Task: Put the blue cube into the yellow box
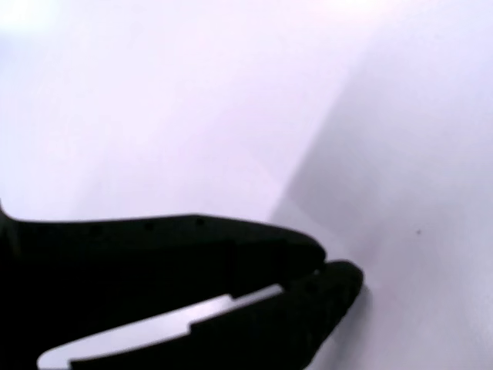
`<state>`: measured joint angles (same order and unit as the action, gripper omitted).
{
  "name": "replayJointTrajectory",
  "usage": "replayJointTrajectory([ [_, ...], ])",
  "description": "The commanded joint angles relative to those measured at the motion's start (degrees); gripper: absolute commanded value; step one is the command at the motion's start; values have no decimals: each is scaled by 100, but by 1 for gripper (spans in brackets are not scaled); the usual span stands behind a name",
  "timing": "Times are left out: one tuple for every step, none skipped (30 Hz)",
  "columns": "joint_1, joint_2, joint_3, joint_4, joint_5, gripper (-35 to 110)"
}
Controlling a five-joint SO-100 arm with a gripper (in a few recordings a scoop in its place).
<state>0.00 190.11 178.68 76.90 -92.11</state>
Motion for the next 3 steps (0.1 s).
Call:
replayJointTrajectory([
  [53, 132, 149, 88, -9, 0],
  [53, 132, 149, 88, -9, 0],
  [53, 132, 149, 88, -9, 0],
])
